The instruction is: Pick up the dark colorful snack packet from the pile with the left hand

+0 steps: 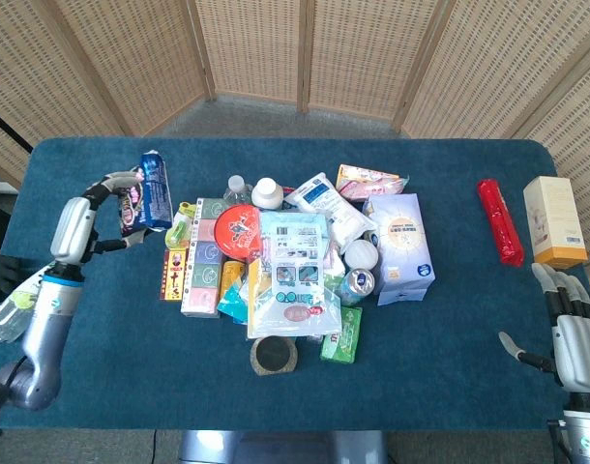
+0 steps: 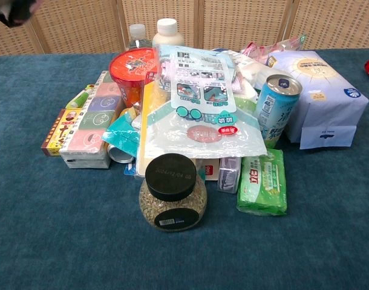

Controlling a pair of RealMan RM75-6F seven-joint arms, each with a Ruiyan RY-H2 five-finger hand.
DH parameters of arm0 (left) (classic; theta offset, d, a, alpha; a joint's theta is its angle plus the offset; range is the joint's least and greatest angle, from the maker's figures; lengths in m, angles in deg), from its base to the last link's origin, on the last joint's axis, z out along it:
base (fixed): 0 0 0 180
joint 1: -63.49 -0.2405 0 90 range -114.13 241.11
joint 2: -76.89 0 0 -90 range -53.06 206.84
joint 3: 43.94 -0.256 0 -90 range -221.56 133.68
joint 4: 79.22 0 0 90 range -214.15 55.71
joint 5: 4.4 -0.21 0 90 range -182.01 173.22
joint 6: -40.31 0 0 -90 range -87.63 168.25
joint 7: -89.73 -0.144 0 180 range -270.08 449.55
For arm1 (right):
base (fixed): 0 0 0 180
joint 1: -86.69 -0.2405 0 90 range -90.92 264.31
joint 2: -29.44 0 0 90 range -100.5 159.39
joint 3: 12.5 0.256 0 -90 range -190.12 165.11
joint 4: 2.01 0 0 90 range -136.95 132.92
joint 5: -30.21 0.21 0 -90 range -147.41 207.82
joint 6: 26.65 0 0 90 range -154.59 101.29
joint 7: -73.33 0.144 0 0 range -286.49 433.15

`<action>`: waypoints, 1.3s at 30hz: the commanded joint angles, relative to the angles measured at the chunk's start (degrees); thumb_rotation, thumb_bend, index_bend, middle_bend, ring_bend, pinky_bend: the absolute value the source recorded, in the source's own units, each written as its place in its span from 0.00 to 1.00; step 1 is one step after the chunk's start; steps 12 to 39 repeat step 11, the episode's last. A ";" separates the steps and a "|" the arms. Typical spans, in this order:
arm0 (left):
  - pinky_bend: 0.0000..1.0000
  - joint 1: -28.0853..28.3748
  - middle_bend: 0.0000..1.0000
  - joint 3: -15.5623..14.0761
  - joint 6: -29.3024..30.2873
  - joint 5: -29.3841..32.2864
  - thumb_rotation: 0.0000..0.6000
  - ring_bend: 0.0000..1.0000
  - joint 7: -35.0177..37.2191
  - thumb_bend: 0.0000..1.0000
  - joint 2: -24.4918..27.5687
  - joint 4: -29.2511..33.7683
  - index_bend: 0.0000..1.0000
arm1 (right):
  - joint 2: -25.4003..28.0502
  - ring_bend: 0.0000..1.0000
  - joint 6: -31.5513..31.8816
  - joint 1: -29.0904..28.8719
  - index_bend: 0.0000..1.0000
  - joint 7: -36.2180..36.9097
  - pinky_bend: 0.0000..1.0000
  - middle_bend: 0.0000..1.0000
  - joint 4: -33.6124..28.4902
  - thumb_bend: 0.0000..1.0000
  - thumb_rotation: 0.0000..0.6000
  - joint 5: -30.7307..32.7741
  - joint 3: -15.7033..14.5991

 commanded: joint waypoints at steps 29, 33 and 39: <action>0.86 -2.39 0.61 2.00 5.40 -3.20 1.00 0.83 0.77 0.62 5.83 8.90 0.66 | -1.18 0.00 -0.03 -0.31 0.00 -0.31 0.00 0.08 1.14 0.22 0.95 0.07 0.29; 0.86 -2.39 0.61 2.00 5.40 -3.20 1.00 0.83 0.77 0.62 5.83 8.90 0.66 | -1.18 0.00 -0.03 -0.31 0.00 -0.31 0.00 0.08 1.14 0.22 0.95 0.07 0.29; 0.86 -2.39 0.61 2.00 5.40 -3.20 1.00 0.83 0.77 0.62 5.83 8.90 0.66 | -1.18 0.00 -0.03 -0.31 0.00 -0.31 0.00 0.08 1.14 0.22 0.95 0.07 0.29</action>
